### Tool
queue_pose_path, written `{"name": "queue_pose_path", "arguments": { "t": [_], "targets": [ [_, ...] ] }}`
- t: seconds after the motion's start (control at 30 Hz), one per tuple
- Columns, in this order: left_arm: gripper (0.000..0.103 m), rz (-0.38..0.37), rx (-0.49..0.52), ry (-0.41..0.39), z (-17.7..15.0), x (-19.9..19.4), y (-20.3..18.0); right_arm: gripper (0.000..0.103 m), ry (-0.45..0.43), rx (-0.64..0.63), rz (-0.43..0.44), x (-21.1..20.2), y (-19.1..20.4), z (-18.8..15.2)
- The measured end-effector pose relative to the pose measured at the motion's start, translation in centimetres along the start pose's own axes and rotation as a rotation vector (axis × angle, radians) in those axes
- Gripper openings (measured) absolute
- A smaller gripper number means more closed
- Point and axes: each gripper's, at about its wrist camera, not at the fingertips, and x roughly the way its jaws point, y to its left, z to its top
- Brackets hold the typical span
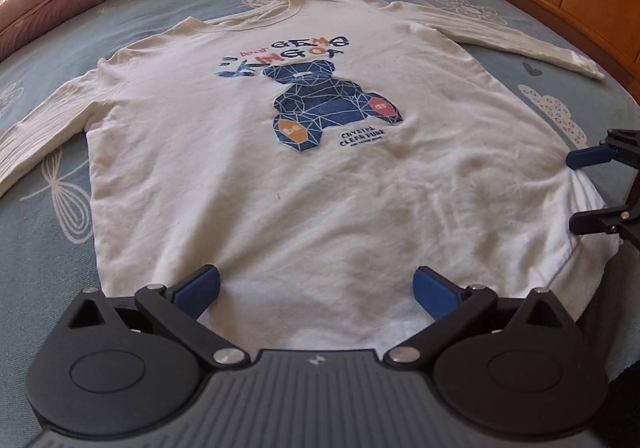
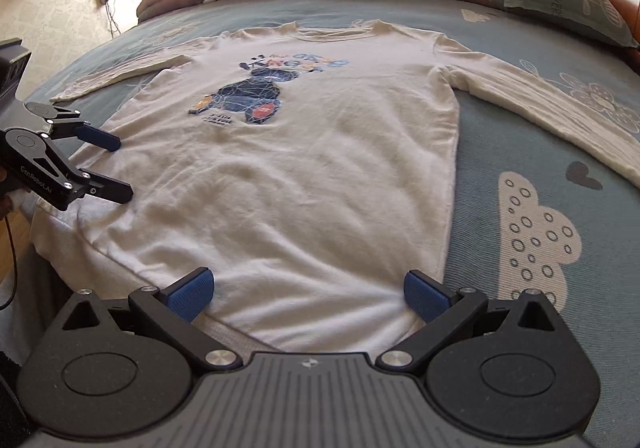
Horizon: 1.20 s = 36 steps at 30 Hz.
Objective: Fold clothes
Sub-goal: 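Lift the left gripper off the sleeve and move it over the shirt hem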
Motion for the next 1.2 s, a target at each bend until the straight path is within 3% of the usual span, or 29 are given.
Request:
{"name": "queue_pose_path", "arguments": {
  "t": [0.1, 0.2, 0.3, 0.37, 0.47, 0.57, 0.73, 0.87, 0.97, 1.07, 1.13, 1.2],
  "targets": [
    [0.102, -0.084, -0.049, -0.035, 0.9, -1.2, 0.0, 0.103, -0.001, 0.033, -0.017, -0.4, -1.1, -0.3],
    [0.102, -0.305, -0.115, -0.062, 1.8, -1.7, -0.8, 0.103, 0.002, -0.030, -0.078, 0.2, 0.3, -0.4],
    [0.102, -0.520, -0.198, -0.005, 2.4, -0.1, -1.9, 0.103, -0.009, -0.007, -0.081, 0.3, 0.1, -0.4],
    [0.102, -0.610, -0.227, 0.063, 2.5, 1.8, -2.6, 0.103, -0.010, -0.014, -0.078, 0.2, 0.1, -0.4],
    [0.102, -0.601, -0.240, 0.066, 2.8, 3.4, -2.9, 0.103, -0.014, -0.014, -0.079, 0.2, 0.1, -0.5],
    [0.102, -0.462, -0.204, 0.016, 4.2, 3.3, -2.8, 0.103, -0.021, -0.015, -0.085, 0.2, 0.2, -0.6],
    [0.102, -0.423, -0.183, 0.018, 5.1, 2.0, -2.4, 0.103, -0.031, -0.014, -0.084, 0.1, 0.2, -0.8],
    [0.102, -0.474, -0.151, 0.039, 3.4, -0.6, -2.6, 0.103, -0.039, -0.013, -0.083, 0.1, 0.1, -0.9],
    [0.102, -0.510, -0.180, 0.100, 1.1, -1.3, -2.5, 0.103, -0.043, -0.015, -0.083, 0.1, 0.1, -1.0],
    [0.102, -0.477, -0.234, 0.150, -1.3, -0.9, -1.6, 0.103, -0.048, -0.016, -0.082, 0.1, 0.1, -1.0],
    [0.102, -0.464, -0.266, 0.118, -2.1, -1.1, -0.5, 0.103, -0.052, -0.017, -0.083, 0.1, 0.1, -1.1],
    [0.102, -0.360, -0.281, 0.102, -1.8, -1.8, 0.5, 0.103, -0.052, -0.017, -0.084, 0.1, 0.2, -1.1]
  ]
}}
